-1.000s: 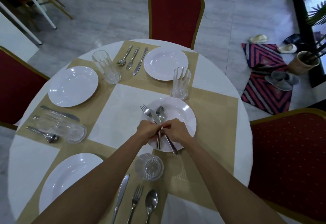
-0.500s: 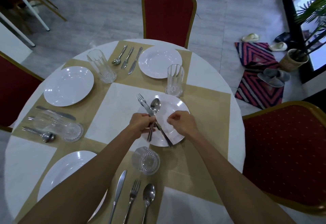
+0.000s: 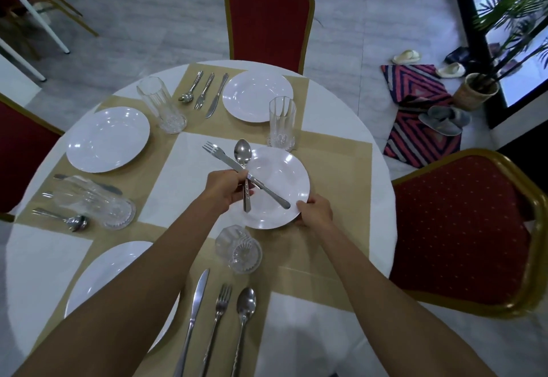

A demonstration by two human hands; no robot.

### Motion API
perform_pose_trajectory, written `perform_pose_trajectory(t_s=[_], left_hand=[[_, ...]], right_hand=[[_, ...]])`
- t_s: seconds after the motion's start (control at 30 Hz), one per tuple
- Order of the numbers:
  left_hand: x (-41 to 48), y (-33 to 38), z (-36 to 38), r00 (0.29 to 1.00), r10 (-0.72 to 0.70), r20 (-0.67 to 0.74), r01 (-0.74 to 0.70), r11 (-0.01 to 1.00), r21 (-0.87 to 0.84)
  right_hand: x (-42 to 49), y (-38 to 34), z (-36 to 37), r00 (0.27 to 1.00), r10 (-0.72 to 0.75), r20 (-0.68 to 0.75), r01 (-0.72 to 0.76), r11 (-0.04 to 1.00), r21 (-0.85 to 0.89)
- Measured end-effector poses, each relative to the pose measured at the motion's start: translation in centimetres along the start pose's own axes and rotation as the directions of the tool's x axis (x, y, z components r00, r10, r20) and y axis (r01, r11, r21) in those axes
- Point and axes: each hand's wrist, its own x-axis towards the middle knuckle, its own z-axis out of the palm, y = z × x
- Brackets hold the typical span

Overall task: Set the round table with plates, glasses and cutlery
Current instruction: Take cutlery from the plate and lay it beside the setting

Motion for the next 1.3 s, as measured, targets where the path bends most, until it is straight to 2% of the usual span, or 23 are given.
perform_pose_trajectory(t_s=[0.17, 0.47, 0.8, 1.03, 1.3], left_hand=[[-1.1, 1.5, 0.3, 0.997, 0.019, 0.071, -0.019, 1.0, -0.007], [-3.8, 2.5, 1.2, 0.986, 0.01, 0.167, -0.015, 0.999, 0.028], [-5.9, 3.9, 1.2, 0.976, 0.053, 0.212, -0.061, 0.998, 0.032], [-7.8, 4.7, 1.3, 0.965, 0.099, 0.244, -0.104, 0.994, 0.009], [-10.6, 5.8, 1.1, 0.942, 0.169, 0.289, -0.176, 0.984, -0.003]], right_hand=[[-0.8, 1.2, -2.3, 0.999, 0.001, -0.033, 0.003, 0.992, 0.127], [-2.1, 5.3, -8.0, 0.978, 0.058, -0.199, -0.033, 0.992, 0.124], [-3.3, 7.6, -9.1, 0.976, 0.11, -0.187, -0.081, 0.985, 0.154], [-3.8, 8.7, -9.0, 0.98, 0.091, -0.175, -0.075, 0.992, 0.1], [-5.9, 10.9, -9.8, 0.968, 0.095, -0.233, -0.08, 0.994, 0.071]])
